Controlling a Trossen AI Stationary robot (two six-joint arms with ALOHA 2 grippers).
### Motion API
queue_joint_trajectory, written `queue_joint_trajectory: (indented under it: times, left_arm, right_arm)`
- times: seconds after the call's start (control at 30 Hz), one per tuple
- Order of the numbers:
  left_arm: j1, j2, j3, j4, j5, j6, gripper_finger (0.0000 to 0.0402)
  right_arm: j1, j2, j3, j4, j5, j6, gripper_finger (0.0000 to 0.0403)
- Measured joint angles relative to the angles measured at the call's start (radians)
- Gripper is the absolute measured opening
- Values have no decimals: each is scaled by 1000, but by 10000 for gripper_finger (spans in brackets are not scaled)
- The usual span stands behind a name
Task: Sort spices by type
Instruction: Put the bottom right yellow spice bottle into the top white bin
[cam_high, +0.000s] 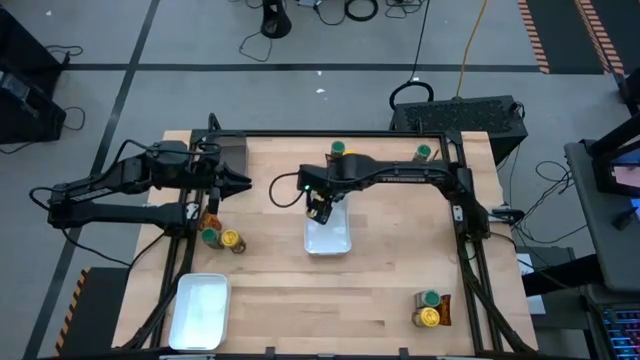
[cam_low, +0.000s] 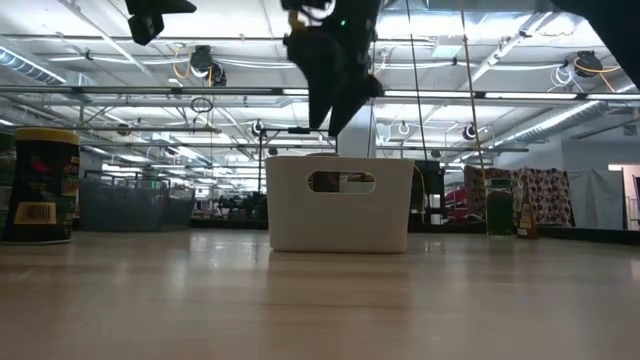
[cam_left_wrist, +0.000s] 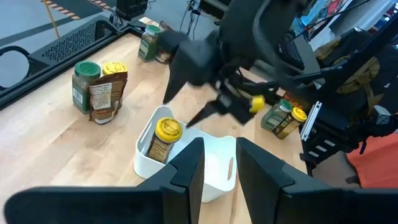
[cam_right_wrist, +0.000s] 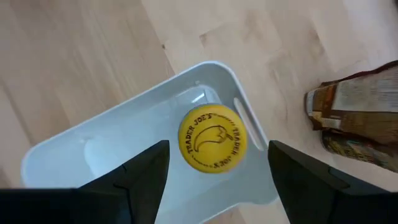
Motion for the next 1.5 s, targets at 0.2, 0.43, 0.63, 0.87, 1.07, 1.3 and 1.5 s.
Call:
queue_joint_trajectory:
  times: [0.2,0.43,0.63,0.87,1.07,1.3,1.5]
  left_arm:
    - [0,0,0,2,0,-1,98]
    - [0,16,0,3,41,14,98]
    - [0,57,0,2,196,90,98]
    - [-34,120,0,15,270,181,98]
    - [-79,196,0,132,270,196,98]
    - [-163,296,0,380,271,52,98]
    - [-237,382,0,558,255,-96,98]
  right_arm:
    - [-13,-89,0,-21,-46,8,255]
    - [18,-181,0,-25,-105,14,255]
    - [59,-193,0,-38,-127,56,255]
    - [161,-192,0,-51,-286,151,255]
    - [313,-202,0,-133,-289,368,255]
    - [521,-201,0,-301,-284,663,255]
    - [734,-200,0,-363,-159,964,255]
